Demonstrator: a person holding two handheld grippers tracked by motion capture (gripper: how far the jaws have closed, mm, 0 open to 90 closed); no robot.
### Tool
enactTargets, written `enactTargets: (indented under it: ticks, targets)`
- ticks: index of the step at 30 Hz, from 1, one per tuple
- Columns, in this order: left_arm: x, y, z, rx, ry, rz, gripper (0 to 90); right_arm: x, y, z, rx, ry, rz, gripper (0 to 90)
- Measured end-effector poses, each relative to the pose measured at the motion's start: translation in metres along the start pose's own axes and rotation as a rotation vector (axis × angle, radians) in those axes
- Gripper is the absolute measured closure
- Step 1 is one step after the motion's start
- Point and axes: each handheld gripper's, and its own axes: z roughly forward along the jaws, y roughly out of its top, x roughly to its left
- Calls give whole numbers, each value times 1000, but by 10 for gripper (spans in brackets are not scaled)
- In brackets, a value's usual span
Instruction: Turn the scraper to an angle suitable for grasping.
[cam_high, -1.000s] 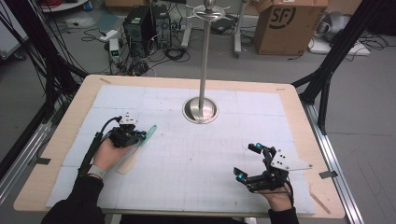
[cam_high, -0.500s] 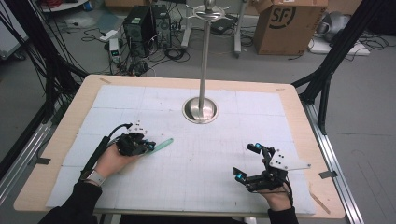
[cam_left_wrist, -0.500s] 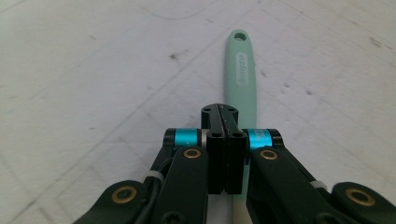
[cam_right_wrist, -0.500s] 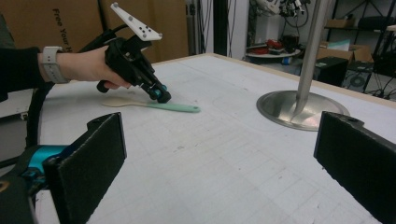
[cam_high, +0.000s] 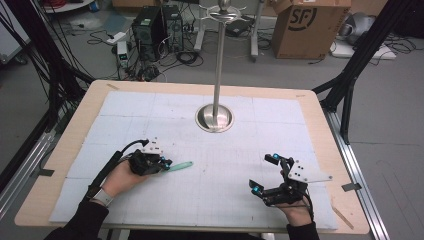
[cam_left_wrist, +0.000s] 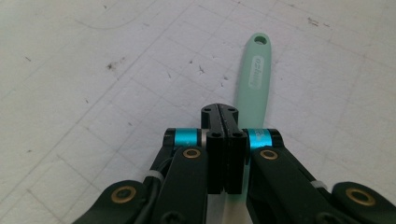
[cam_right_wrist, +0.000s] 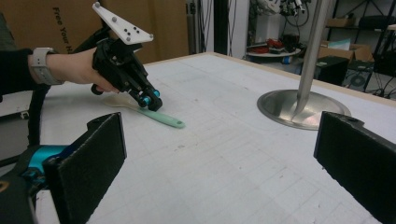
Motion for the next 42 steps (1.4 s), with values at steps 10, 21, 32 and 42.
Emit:
enactTargets:
  ticks: [10,21,32,42]
  targets:
    - [11,4,-31,-117,-20,-64,873,-1,0,-1,2,2,3,12]
    - [4,-8,-73,-233,-38,32,613,1,-1,-1,13,0,6,12]
    - [-1,-20,-101,-162,-67,123,148,4,-1,-1,13,-3,-2,12]
    - [3,-19,-107,-109,-107,127,108,3,-1,-4,2,-11,5,12]
